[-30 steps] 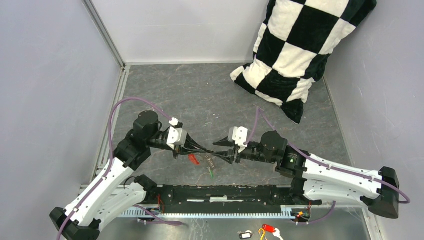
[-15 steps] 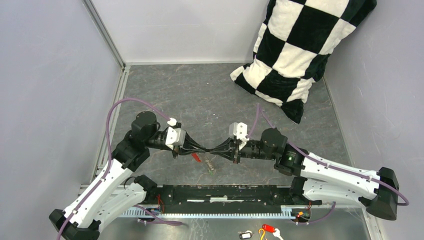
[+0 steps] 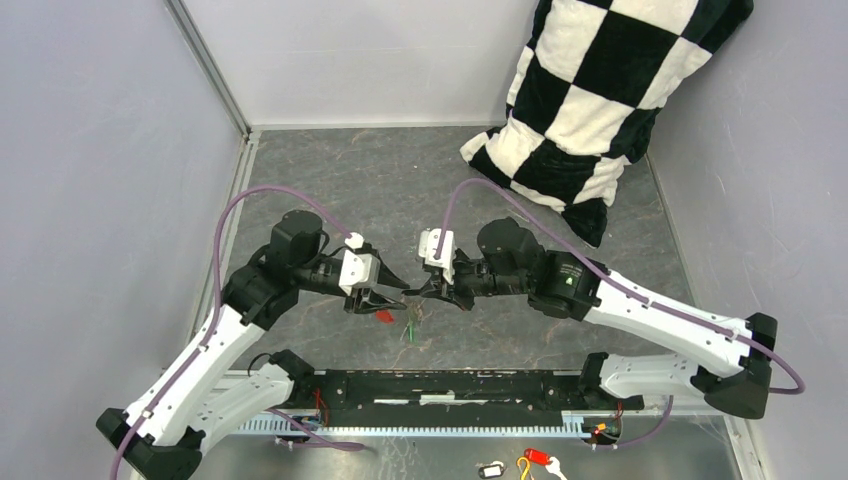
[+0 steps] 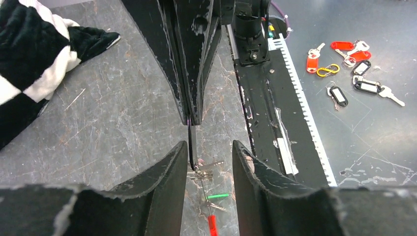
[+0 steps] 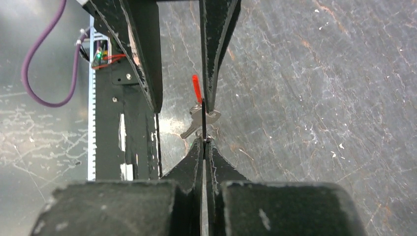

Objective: Put the keys on the keyring

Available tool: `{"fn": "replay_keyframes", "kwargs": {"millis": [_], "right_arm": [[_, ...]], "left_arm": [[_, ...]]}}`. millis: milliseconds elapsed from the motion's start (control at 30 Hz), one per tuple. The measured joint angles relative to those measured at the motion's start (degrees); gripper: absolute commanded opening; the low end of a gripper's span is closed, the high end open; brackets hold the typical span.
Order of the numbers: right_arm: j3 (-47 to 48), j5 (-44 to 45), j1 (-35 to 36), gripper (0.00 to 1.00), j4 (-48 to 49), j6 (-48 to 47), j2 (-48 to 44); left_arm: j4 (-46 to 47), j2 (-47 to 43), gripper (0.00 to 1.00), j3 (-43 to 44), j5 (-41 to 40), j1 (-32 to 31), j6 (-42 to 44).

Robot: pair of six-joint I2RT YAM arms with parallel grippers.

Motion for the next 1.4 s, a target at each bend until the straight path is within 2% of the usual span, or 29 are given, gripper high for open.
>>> {"fn": "replay_keyframes", "kwargs": {"millis": [267,467,567,700,1000,1100,1200,1300,1400], "right_arm": [[6.7,-0.2,0.0,0.00,-8.8,-3.1,4.3],[9.9,-0.7,0.1,0.00,-11.4,-3.8,5.8],[11.3,-1.2,0.4,0.00,-12.3,-4.2,6.7],[12.9,-1.6,1.0,0.00,-13.6,-4.7,8.3],[16.1,-1.7,1.8,0.02,-16.0,-5.1,10.8],[16.3,-1.6,1.9,0.16,-16.4,-5.0,11.0],[16.2,-0.4,1.9,0.38,-15.0,-4.8,10.7],[13.1,3.4,1.9,0.49,-9.6,-4.1,7.3],[7.1,8.0,1.5,0.53,-3.8,-3.2,0.3]], "left_arm": [[-0.8,1.1,0.38,1.0,0.3,0.0,0.8],[-1.0,2.5,0.38,1.0,0.3,0.0,1.4],[-1.0,3.1,0.35,1.0,0.3,0.0,1.5],[-1.0,3.5,0.28,1.0,0.3,0.0,1.5],[-1.3,3.7,0.03,1.0,0.1,-0.6,2.5],[-1.6,3.8,0.02,1.0,0.1,-0.7,3.0],[-0.9,3.8,0.02,1.0,-1.0,-0.7,2.5],[3.5,3.3,0.02,0.7,-3.1,-0.7,-2.3],[13.0,-0.1,0.02,-2.0,-8.2,-0.7,-10.5]]}}
